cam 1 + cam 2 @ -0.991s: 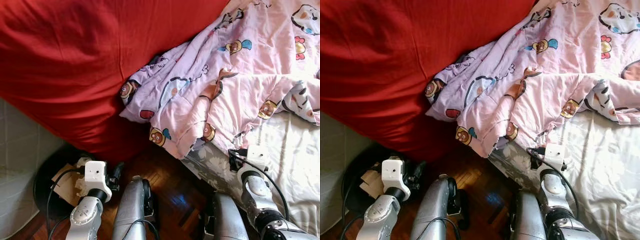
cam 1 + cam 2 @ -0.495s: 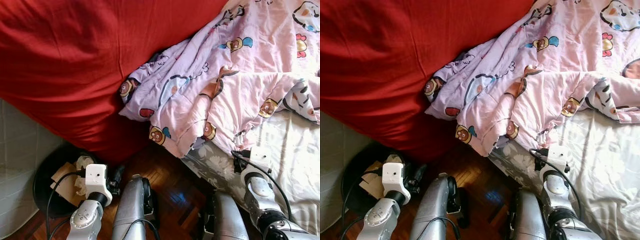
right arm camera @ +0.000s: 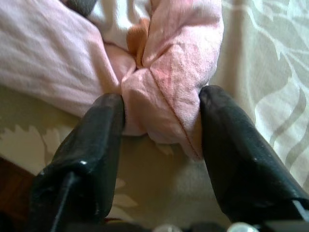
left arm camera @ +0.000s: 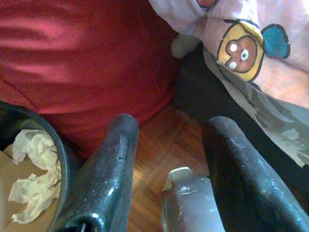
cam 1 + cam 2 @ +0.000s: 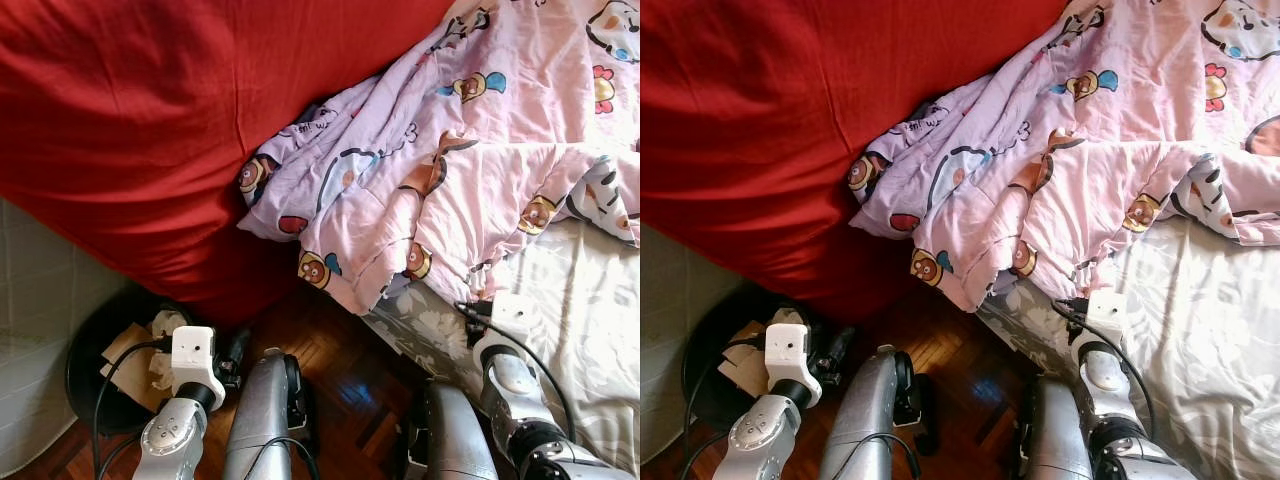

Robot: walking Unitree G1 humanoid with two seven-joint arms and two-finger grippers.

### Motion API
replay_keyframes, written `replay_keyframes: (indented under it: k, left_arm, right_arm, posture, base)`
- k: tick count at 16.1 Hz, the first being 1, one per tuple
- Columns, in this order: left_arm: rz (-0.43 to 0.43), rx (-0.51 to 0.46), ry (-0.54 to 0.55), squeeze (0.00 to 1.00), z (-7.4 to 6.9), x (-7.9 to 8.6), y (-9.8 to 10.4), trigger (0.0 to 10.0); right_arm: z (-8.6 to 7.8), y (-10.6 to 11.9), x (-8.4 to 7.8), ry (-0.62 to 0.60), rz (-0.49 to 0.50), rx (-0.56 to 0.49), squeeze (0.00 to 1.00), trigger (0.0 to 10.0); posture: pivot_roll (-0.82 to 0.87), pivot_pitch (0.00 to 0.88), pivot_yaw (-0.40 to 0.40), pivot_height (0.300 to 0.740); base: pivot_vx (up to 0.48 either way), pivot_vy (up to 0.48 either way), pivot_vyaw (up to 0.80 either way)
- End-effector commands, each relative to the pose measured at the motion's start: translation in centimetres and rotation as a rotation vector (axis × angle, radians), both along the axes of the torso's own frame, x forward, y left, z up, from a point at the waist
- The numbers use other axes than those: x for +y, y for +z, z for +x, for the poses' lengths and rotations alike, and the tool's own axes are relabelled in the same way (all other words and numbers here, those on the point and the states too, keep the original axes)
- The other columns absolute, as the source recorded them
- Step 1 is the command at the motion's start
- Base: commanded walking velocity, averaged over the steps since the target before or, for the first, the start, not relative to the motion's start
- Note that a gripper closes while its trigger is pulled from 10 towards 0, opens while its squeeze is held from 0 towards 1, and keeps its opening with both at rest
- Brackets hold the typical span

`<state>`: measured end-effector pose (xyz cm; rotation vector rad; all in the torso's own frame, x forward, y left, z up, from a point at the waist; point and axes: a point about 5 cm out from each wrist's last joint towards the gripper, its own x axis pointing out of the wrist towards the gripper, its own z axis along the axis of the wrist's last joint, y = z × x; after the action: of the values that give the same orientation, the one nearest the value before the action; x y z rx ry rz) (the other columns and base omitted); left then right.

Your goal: Clean up the room

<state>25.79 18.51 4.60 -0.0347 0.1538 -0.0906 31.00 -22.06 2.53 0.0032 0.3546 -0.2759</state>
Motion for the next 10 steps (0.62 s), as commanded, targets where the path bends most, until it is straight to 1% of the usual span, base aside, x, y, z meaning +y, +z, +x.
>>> replay_keyframes:
  k: [1, 6, 10]
  left_arm:
    - [0.005, 0.055, 0.005, 0.0, -0.97, 0.37, -1.02, 10.0]
    - [0.006, 0.052, -0.016, 0.0, -0.7, -0.18, -0.98, 10.0]
    - [0.006, 0.05, -0.008, 0.0, -0.26, -0.13, -1.01, 10.0]
  right_arm:
    - [-1.69, -2.12, 0.56, 0.01, 0.016, 0.089, 0.0, 0.0]
    - [-1.79, -2.3, 0.92, 0.019, 0.025, 0.093, 0.0, 0.0]
    - [-1.22, -1.75, 1.06, 0.025, 0.033, 0.067, 0.0, 0.0]
  posture:
    - [0.14, 0.394, 0.107, 0.616]
    - [0.14, 0.384, 0.103, 0.616]
    - [0.13, 0.361, 0.094, 0.616]
  base:
    - [0.0, 0.0, 0.0]
    - [0.0, 0.0, 0.0]
    - [0.0, 0.0, 0.0]
